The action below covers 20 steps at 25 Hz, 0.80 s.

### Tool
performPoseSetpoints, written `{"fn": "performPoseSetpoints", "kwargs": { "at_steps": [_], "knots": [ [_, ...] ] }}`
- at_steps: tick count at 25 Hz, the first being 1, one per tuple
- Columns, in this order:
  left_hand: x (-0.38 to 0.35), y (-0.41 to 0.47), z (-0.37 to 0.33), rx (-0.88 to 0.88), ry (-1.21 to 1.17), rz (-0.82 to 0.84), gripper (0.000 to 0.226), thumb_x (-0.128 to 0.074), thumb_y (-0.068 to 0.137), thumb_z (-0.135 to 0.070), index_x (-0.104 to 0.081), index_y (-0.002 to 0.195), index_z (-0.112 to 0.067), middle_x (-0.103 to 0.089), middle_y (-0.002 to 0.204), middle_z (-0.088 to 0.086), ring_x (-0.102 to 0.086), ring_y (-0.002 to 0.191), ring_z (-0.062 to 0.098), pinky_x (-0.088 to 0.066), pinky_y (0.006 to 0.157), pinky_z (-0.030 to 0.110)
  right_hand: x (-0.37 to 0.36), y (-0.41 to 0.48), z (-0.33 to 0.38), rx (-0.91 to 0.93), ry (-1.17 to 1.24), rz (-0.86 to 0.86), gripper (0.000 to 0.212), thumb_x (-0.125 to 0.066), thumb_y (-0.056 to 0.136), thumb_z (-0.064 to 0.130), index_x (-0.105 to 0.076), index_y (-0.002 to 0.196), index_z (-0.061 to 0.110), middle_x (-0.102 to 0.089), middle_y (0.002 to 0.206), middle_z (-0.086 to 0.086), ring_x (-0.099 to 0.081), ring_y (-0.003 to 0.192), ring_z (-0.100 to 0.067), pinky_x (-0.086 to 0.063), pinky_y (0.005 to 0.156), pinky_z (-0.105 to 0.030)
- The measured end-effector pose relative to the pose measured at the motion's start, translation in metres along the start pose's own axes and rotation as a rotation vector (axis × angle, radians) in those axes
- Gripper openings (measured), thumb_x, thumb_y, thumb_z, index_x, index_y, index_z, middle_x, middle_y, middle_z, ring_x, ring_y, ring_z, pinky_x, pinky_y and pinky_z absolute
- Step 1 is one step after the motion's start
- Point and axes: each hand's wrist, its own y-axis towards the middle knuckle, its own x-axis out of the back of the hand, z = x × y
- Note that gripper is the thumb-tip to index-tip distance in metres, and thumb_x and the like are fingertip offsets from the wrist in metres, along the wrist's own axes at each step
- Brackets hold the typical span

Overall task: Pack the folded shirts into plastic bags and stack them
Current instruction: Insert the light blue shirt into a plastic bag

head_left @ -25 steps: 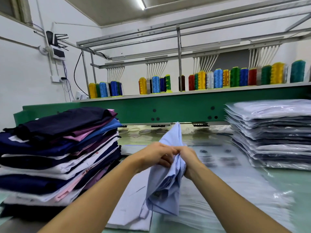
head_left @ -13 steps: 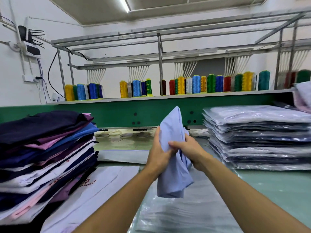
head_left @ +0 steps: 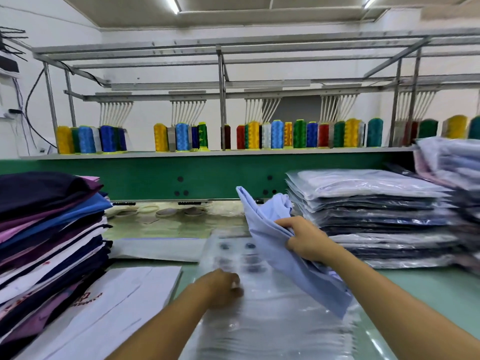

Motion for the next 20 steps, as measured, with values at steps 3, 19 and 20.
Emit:
{"fn": "performPoseSetpoints", "kwargs": {
  "at_steps": [3, 19, 20],
  "knots": [
    [0.004, 0.003, 0.001, 0.049, 0.136, 0.068, 0.064, -0.041, 0.096, -0.067, -0.056, 0.137, -0.020, -0.054, 0.140, 0.013, -0.051, 0.129, 0.032, -0.042, 0.101, 0.038, -0.004, -0.002, -0.004, -0.001, -0.124, 0.014, 0.074, -0.040, 0.067, 0.000, -0.065, 0.113, 0.052, -0.069, 0.102, 0.014, -0.061, 0.094, -0.023, -0.057, 0.077, -0.046],
    [0.030, 0.027, 0.033, 0.334, -0.222, -0.297, 0.030, -0.043, 0.099, -0.032, -0.068, 0.102, -0.016, -0.072, 0.098, 0.009, -0.072, 0.076, 0.028, -0.055, 0.057, 0.032, -0.020, 0.000, -0.037, 0.039, -0.118, -0.035, 0.056, -0.050, 0.072, -0.003, -0.075, 0.098, 0.040, -0.073, 0.095, 0.019, -0.065, 0.094, -0.013, -0.055, 0.078, -0.038],
    [0.033, 0.027, 0.035, 0.347, -0.289, -0.306, 0.024, -0.046, 0.094, -0.023, -0.069, 0.093, -0.017, -0.072, 0.089, 0.007, -0.072, 0.065, 0.027, -0.054, 0.048, 0.030, -0.021, -0.002, -0.043, 0.024, -0.139, -0.015, 0.056, -0.050, 0.073, -0.002, -0.075, 0.099, 0.041, -0.073, 0.097, 0.019, -0.065, 0.095, -0.013, -0.055, 0.078, -0.037]
  ]
}}
